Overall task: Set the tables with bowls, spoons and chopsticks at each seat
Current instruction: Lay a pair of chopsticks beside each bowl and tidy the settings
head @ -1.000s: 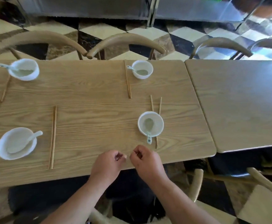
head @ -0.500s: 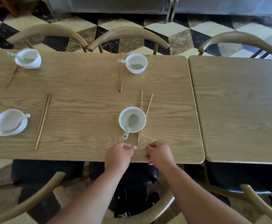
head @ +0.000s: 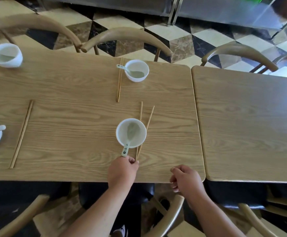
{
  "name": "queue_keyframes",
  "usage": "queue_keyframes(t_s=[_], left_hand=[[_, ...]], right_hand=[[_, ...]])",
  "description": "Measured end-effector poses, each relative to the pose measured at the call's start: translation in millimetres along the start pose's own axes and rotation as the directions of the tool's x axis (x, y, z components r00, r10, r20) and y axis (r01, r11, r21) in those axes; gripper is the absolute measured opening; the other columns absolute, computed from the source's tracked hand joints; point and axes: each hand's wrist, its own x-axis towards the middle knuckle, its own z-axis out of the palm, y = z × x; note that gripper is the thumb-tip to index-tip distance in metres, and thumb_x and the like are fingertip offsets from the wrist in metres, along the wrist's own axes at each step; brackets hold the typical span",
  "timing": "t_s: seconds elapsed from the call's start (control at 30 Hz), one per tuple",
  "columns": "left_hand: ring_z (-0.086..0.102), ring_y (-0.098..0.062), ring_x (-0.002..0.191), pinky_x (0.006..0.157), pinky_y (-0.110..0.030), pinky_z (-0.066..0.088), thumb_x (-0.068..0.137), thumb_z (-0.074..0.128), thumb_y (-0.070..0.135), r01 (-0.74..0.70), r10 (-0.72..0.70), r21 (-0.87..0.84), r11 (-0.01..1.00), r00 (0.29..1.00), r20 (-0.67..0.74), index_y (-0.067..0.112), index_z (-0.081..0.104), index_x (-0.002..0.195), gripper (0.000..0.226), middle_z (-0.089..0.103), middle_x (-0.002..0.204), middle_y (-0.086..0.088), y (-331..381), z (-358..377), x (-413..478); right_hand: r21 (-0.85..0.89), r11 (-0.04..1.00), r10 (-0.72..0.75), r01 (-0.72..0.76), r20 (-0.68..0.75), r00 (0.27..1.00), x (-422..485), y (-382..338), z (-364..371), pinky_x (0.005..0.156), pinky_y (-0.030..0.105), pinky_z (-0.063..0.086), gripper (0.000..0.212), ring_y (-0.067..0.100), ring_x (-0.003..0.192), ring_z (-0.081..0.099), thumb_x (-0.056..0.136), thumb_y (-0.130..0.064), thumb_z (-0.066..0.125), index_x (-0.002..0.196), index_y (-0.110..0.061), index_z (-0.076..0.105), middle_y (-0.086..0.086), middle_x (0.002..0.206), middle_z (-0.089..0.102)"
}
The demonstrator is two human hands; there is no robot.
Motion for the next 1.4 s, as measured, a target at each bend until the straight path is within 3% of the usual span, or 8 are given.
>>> queue_keyframes(t_s=[0.3,0.47,0.7,0.77,0.97,1.17,1.3,1.4], left_hand=[[0.068,0.000,0.075,0.063,-0.021,0.049,0.097,0.073,0.041,-0.104,0.102,0.038,0.994,0.994,0.048,0.032,0.077,0.095,0.010,0.073,0.079,0.018,-5,17,-31],[0.069,0.000,0.073,0.069,-0.025,0.058,0.095,0.072,0.042,-0.246,0.234,0.083,0.966,0.964,0.127,0.031,0.081,0.091,0.015,0.074,0.077,0.021,-1,34,-52],[0.069,0.003,0.082,0.077,-0.025,0.057,0.095,0.075,0.046,-0.221,0.223,-0.039,0.975,0.973,0.054,0.034,0.077,0.100,0.013,0.074,0.085,0.019,33,41,-51],[0.067,0.003,0.097,0.083,-0.023,0.051,0.089,0.080,0.052,-0.127,0.134,-0.181,0.975,0.991,0.025,0.038,0.067,0.113,0.031,0.074,0.098,0.017,40,41,-48],[0.067,0.003,0.090,0.072,-0.019,0.048,0.093,0.072,0.055,-0.090,0.100,-0.133,0.987,0.992,0.073,0.032,0.070,0.101,0.025,0.075,0.096,0.014,46,42,-42],[0.066,0.002,0.082,0.066,-0.018,0.043,0.096,0.069,0.052,-0.111,0.114,-0.070,0.991,0.992,0.045,0.031,0.068,0.093,0.021,0.073,0.087,0.015,39,43,-37],[0.068,-0.002,0.095,0.074,-0.021,0.048,0.095,0.070,0.050,-0.068,0.076,-0.135,0.988,0.996,0.049,0.030,0.072,0.102,0.021,0.074,0.098,0.018,39,42,-28],[0.070,-0.002,0.091,0.079,-0.028,0.056,0.093,0.071,0.050,-0.070,0.079,-0.131,0.989,0.995,0.063,0.031,0.075,0.103,0.022,0.075,0.095,0.016,39,40,-20]], right_hand=[[-0.296,0.923,-0.223,0.245,0.105,0.969,35,-20,-16,0.066,0.041,0.061,0.013,0.015,0.068,0.069,0.099,-0.027,0.061,0.109,-0.026,0.069,-0.003,0.085,0.075],[-0.706,0.407,-0.445,0.579,0.400,0.801,54,-39,-34,0.075,0.038,0.057,0.068,0.024,0.108,0.070,0.099,-0.019,0.051,0.157,-0.046,0.027,-0.006,0.134,0.064],[-0.839,-0.041,-0.439,0.543,0.503,0.744,75,-73,-67,0.071,0.037,0.047,0.030,0.031,0.107,0.070,0.100,-0.007,0.046,0.115,-0.018,0.068,0.003,0.115,0.072],[-0.877,0.012,-0.438,0.480,0.427,0.791,79,-79,-76,0.068,0.035,0.045,0.030,0.031,0.102,0.072,0.099,-0.007,0.046,0.112,-0.019,0.071,0.003,0.112,0.074],[-0.746,0.561,-0.370,0.360,0.162,0.915,95,-101,-77,0.066,0.031,0.048,0.026,0.027,0.081,0.066,0.099,-0.041,0.063,0.086,-0.021,0.072,-0.002,0.079,0.068],[-0.677,0.637,-0.247,0.369,0.275,0.929,99,-125,-37,0.083,0.035,0.061,0.029,0.034,0.096,0.076,0.108,-0.035,0.057,0.099,-0.014,0.074,0.007,0.098,0.077],[-0.424,0.864,-0.166,0.272,0.270,0.949,105,-118,1,0.081,0.044,0.066,0.031,0.025,0.056,0.068,0.099,-0.027,0.071,0.073,-0.011,0.066,0.007,0.063,0.069],[-0.363,0.899,-0.163,0.246,0.245,0.956,101,-111,15,0.078,0.048,0.066,0.032,0.026,0.056,0.067,0.095,-0.029,0.074,0.070,-0.011,0.067,0.011,0.063,0.072]])
